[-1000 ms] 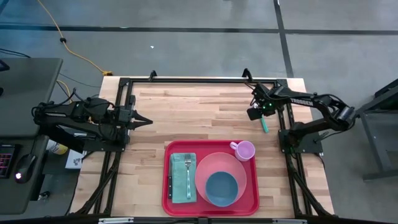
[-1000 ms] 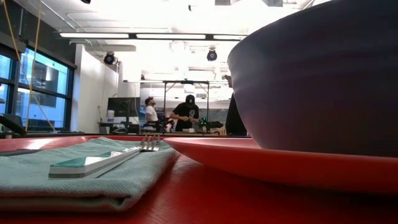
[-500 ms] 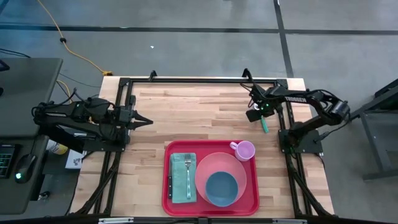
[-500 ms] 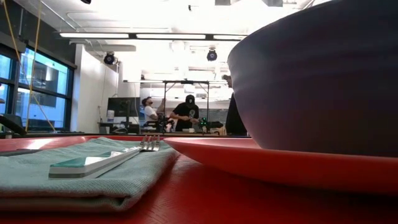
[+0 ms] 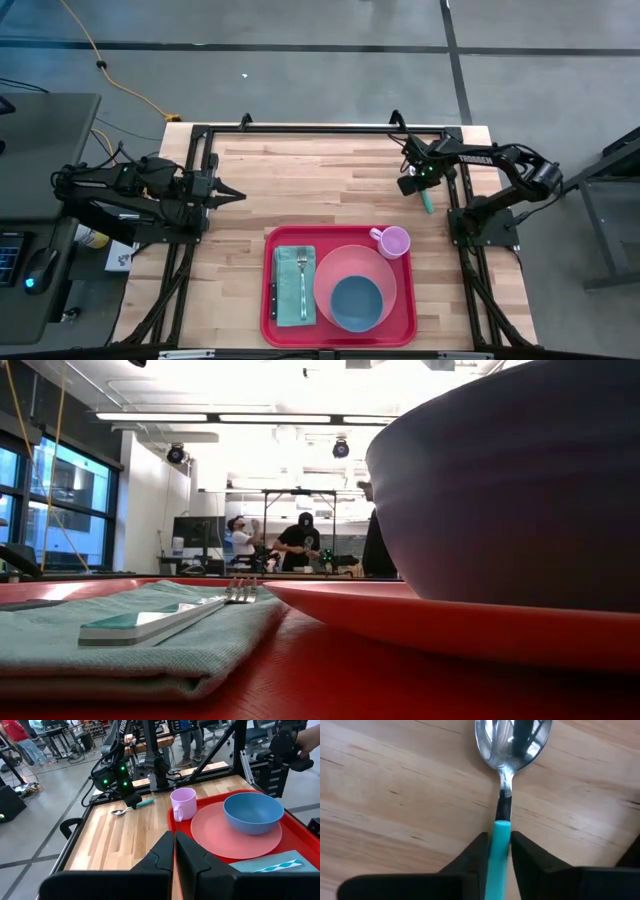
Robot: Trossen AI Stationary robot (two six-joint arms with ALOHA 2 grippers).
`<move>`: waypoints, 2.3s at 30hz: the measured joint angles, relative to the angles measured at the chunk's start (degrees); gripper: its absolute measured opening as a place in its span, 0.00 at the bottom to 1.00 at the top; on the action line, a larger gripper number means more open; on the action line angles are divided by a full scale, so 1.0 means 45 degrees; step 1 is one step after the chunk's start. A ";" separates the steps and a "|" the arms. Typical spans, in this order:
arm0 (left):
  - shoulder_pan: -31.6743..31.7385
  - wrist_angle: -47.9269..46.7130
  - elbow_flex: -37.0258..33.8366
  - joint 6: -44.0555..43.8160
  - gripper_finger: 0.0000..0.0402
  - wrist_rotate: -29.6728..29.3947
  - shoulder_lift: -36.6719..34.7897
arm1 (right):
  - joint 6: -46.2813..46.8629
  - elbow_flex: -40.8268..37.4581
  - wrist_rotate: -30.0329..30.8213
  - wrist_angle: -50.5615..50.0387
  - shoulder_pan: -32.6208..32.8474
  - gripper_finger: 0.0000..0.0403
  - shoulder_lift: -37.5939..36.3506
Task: Set up tray
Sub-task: Put the blue spoon on the blue napkin beside the black knife
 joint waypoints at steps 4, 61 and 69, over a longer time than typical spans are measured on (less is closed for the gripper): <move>0.0000 0.0002 0.0000 0.0000 0.12 0.0000 0.0000 | 0.0000 -0.0005 0.0182 -0.0022 0.0000 0.10 0.0005; -0.0004 0.0022 0.0000 -0.0005 0.12 0.0267 -0.0005 | 0.1570 0.5999 0.3246 -0.0835 1.0283 0.02 -0.5995; 0.0000 0.0022 0.0000 -0.0234 0.12 0.0331 -0.0005 | 0.1913 0.5994 0.3645 0.1919 1.3001 0.02 -0.3931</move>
